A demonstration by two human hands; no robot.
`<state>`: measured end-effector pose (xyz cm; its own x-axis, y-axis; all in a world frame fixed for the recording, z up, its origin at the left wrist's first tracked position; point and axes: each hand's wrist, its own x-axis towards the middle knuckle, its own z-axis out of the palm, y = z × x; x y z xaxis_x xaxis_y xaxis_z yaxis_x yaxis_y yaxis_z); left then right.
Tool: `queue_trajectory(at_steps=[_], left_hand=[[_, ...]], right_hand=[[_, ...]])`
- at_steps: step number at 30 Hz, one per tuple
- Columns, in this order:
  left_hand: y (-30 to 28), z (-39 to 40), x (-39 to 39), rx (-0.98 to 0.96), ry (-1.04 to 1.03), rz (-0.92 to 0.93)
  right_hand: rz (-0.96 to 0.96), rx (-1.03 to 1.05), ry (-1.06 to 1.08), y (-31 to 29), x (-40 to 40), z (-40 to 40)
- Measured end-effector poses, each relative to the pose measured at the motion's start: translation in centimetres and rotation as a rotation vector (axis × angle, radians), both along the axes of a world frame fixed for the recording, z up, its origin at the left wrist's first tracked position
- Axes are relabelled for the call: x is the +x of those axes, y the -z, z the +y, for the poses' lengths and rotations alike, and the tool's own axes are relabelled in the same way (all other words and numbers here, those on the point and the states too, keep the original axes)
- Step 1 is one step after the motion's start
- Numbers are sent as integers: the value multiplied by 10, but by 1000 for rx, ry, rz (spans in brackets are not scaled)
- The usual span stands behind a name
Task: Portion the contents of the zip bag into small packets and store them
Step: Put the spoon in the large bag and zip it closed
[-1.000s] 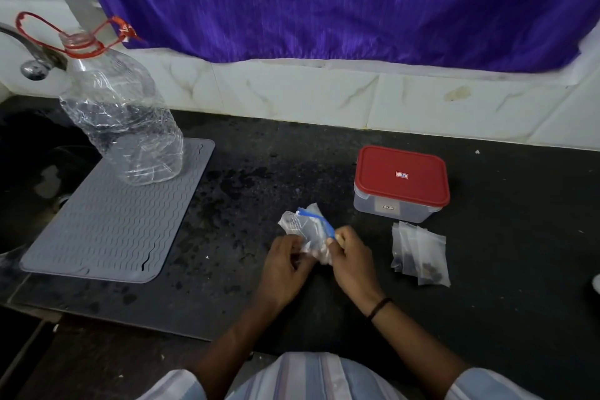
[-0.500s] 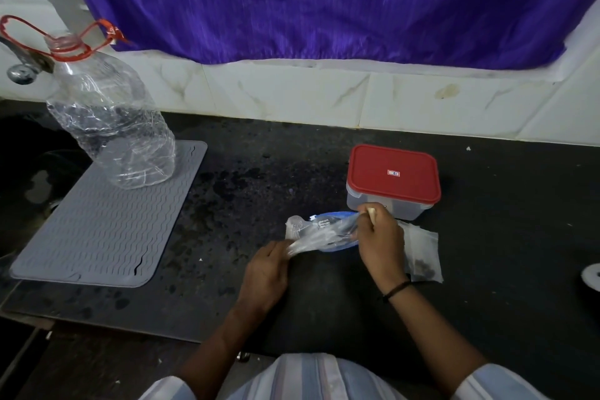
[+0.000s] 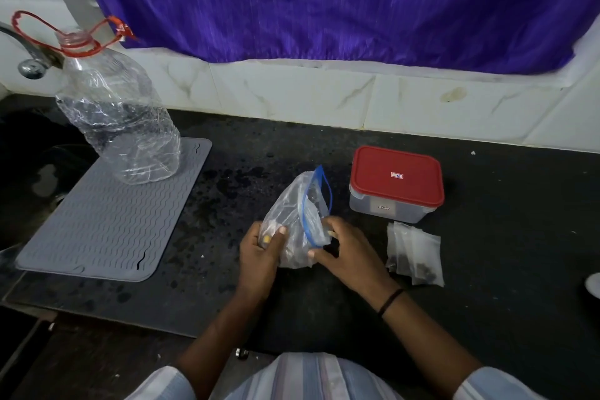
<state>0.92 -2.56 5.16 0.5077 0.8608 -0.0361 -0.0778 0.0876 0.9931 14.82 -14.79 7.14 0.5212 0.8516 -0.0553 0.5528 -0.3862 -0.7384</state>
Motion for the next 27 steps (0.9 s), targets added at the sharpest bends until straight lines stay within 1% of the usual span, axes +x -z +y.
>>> queue_trajectory(at_steps=[3,7,9,11,13,15,18,19,21,23,24,25,27], left_hand=[[1,0,2,-65,15,6],[0,4,0,-136,-9,50],[1,10,-3,-132,-33,120],[2,14,-5,-118,-74,165],[4,16,-5,-159,-130,173],[2,16,-3,-279,-187,128],[-2,13,2,-596,-178,-142],[-7,10,6,-678,-159,-188],[-10,0,11,-743,-126,-168],[-7,-10,15,-779,-153,-91],[-5,-14,17,-778,-173,-44],[-1,-16,19,-767,-199,-3],[1,-19,23,-740,-250,53]], right_hand=[[35,34,-19,0,-7,1],[230,113,104,-7,2,1],[313,143,133,-11,5,2],[361,167,210,-11,9,1],[315,190,293,-10,12,1],[251,189,349,-7,13,1],[227,233,420,-8,6,2],[226,260,435,-9,4,1],[246,271,412,-12,1,1],[337,227,314,-14,-2,1],[348,184,265,-15,-4,1],[311,141,233,-16,-7,1],[163,90,219,-12,-13,4]])
